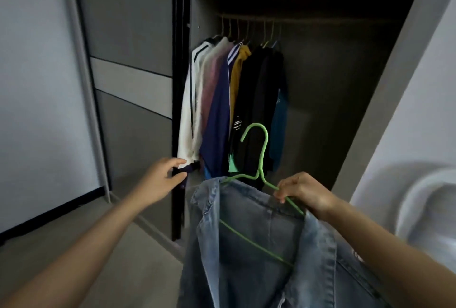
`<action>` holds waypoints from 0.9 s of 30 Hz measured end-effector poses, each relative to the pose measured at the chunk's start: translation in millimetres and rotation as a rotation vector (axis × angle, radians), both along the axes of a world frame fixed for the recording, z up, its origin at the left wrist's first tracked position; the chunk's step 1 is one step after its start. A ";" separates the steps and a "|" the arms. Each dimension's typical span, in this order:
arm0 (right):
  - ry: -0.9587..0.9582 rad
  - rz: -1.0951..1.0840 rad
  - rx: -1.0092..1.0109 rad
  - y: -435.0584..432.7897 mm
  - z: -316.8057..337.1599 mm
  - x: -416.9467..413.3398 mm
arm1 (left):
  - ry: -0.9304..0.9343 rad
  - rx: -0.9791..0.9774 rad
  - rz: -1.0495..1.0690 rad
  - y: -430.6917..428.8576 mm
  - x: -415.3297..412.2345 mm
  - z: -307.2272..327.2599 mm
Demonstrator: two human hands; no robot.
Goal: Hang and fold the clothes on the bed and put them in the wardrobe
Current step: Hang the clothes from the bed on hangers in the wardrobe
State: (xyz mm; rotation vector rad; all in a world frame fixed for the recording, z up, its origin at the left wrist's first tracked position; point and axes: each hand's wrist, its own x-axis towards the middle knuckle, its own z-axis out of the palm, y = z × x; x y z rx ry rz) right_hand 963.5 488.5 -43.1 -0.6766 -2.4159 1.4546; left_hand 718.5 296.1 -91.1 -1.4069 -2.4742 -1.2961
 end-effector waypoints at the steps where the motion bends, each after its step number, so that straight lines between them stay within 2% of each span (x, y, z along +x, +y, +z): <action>1: -0.007 -0.033 -0.001 10.2 -5.0 -1.0 | -0.015 -0.010 -0.011 13.4 -3.7 -3.1; 8: 0.019 -0.418 -0.012 84.1 -24.9 3.3 | -0.055 -0.005 -0.134 111.3 -25.5 -10.2; 14: 0.138 -0.702 -0.049 143.9 -21.5 -11.9 | 0.020 0.057 -0.243 206.0 -50.7 3.8; 19: 0.254 -0.900 -0.029 194.3 -4.5 -58.8 | 0.254 0.205 -0.246 293.8 -95.6 43.8; 23: 0.317 -0.917 0.029 233.4 27.5 -106.5 | 0.445 0.333 -0.182 353.3 -140.9 86.8; 27: 0.395 -0.948 0.104 272.8 63.9 -155.9 | 0.537 0.366 -0.153 400.5 -184.3 121.2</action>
